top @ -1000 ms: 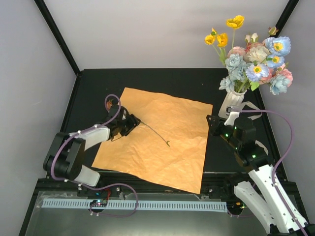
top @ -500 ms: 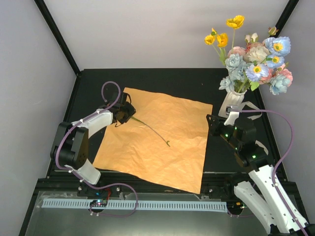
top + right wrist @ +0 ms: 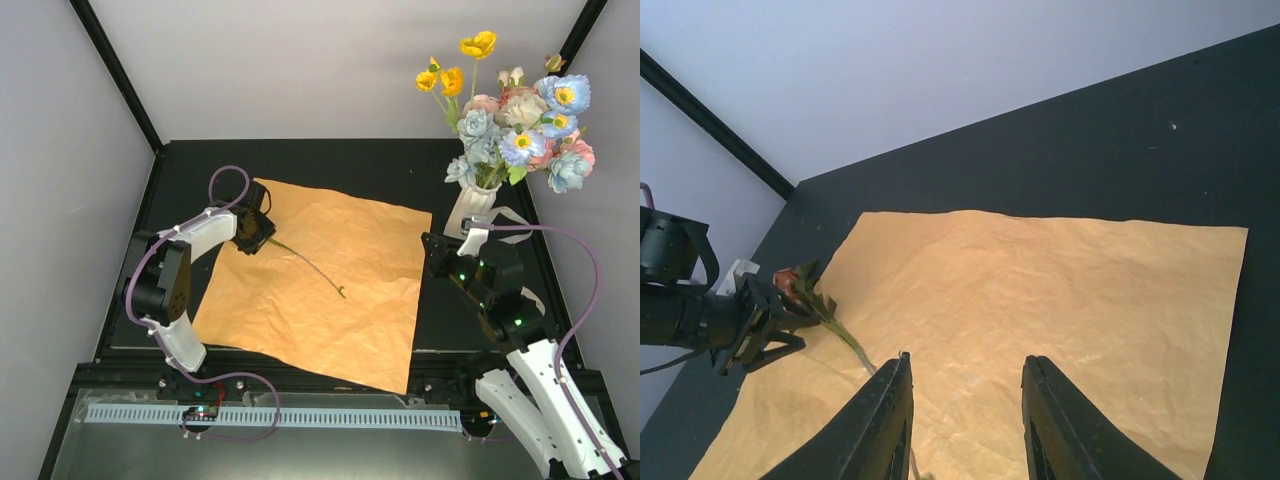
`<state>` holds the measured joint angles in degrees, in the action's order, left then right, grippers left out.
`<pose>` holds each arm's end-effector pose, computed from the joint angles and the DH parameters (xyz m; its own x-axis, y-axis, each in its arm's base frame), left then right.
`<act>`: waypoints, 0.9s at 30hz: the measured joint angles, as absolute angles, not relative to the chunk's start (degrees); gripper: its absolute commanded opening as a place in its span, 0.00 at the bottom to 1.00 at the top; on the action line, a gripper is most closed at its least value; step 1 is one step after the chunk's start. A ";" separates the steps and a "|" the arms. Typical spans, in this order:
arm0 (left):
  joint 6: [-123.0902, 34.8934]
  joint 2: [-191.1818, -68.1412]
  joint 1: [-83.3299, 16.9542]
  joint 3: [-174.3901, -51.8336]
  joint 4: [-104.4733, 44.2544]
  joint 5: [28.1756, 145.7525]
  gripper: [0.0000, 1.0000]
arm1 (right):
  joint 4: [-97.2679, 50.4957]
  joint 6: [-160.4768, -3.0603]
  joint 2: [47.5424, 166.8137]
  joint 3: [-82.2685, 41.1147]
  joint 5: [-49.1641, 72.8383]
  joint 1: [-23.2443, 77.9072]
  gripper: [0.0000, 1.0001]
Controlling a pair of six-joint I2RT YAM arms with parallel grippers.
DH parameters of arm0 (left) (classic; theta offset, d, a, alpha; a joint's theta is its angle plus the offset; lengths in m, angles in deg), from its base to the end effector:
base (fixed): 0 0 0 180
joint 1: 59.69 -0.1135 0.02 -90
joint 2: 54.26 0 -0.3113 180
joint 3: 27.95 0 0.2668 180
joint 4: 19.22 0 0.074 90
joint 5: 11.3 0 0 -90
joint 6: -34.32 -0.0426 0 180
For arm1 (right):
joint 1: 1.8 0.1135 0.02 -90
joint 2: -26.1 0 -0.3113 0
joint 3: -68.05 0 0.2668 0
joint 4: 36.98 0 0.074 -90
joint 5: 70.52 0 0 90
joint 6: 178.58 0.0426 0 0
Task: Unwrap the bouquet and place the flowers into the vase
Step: Pick up the fake flower from the wrapping paper.
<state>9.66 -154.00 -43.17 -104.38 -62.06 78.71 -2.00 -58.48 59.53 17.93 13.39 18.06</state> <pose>0.3498 -0.1037 0.2081 -0.6243 -0.7628 -0.1686 -0.6782 0.6364 -0.3675 0.1172 0.0471 0.3251 -0.4723 0.3596 -0.8047 -0.2262 0.8330 0.5050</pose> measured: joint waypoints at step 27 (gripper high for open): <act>11.85 -165.54 -43.07 -116.08 -69.97 80.22 0.30 | -2.09 -58.93 59.02 19.20 15.93 18.11 0.33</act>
